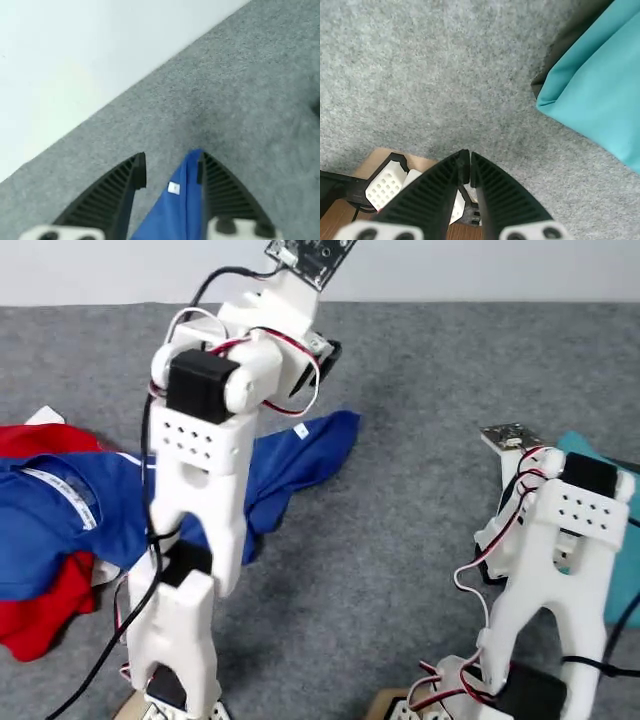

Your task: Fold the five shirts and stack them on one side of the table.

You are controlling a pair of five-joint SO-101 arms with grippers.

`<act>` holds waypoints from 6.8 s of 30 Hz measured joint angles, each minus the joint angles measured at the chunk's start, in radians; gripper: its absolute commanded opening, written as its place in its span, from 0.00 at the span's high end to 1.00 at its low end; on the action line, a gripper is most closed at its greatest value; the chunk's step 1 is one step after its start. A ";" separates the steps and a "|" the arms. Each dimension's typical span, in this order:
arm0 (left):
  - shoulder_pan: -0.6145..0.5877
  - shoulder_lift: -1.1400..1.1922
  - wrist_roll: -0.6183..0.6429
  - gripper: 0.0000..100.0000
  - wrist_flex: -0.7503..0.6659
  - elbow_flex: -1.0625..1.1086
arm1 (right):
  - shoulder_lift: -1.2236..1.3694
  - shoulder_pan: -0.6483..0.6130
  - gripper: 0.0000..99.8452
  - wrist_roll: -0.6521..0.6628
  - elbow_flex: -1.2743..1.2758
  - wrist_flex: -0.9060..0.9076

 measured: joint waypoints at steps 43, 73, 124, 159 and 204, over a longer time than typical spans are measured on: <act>-0.442 -0.799 -0.589 0.80 -0.516 2.136 | 0.000 0.000 0.99 0.000 0.000 0.000; -0.443 -0.841 -0.390 1.00 -0.328 1.530 | 0.000 0.000 0.99 0.000 0.000 0.000; -0.819 -0.856 -0.459 1.00 -0.049 1.452 | 0.752 -0.927 0.75 0.103 -0.400 -0.485; -0.813 -0.864 -0.305 1.00 -0.106 1.381 | 0.651 -0.752 0.99 0.104 -0.689 -0.408; -0.431 -0.893 -0.163 1.00 -0.137 0.210 | -0.411 -0.370 0.99 0.112 -1.007 -0.203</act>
